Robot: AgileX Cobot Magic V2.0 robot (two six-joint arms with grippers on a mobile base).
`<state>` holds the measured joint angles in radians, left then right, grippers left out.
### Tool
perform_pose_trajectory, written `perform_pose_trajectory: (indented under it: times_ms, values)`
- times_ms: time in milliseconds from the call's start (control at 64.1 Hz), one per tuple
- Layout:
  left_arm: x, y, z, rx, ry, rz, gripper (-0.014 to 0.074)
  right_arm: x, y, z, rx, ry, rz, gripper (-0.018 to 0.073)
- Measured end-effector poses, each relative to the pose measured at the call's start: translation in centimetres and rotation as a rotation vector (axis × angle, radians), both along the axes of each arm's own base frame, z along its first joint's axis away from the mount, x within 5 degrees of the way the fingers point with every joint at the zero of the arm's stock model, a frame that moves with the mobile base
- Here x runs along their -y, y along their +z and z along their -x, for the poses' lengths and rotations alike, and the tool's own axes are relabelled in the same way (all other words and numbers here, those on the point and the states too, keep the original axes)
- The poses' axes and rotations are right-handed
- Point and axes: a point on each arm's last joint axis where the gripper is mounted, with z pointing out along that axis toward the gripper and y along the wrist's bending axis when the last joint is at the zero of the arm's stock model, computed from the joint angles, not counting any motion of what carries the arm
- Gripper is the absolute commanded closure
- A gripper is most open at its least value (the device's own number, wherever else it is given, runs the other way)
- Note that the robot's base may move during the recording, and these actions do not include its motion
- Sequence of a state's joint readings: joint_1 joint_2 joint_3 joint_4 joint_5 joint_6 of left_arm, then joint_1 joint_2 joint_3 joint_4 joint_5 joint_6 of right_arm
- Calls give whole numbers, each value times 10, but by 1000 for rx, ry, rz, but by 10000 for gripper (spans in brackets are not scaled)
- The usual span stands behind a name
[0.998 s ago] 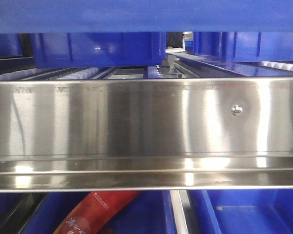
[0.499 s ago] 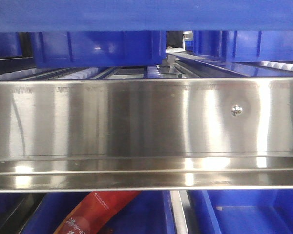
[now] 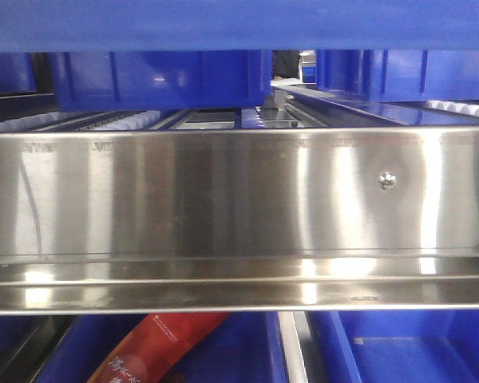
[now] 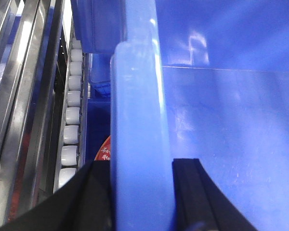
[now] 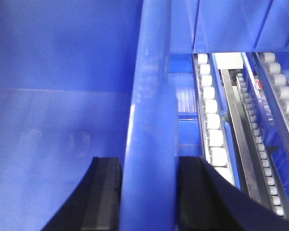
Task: Move blue bin to conveyor side
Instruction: 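Lift the blue bin up off the roller shelf with both grippers, then back away from the shelf rack holding the blue bin in both grippers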
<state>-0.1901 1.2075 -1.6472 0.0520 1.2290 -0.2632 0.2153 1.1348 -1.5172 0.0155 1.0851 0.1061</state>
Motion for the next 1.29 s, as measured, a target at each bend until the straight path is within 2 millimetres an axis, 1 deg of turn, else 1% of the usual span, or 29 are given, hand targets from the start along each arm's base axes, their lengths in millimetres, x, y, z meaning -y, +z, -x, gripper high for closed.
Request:
perform_pose_trajectory:
  times_ms: [1294]
  values:
    - [0,0,0,0,1,-2,615,0,0,0,0,0,0,648]
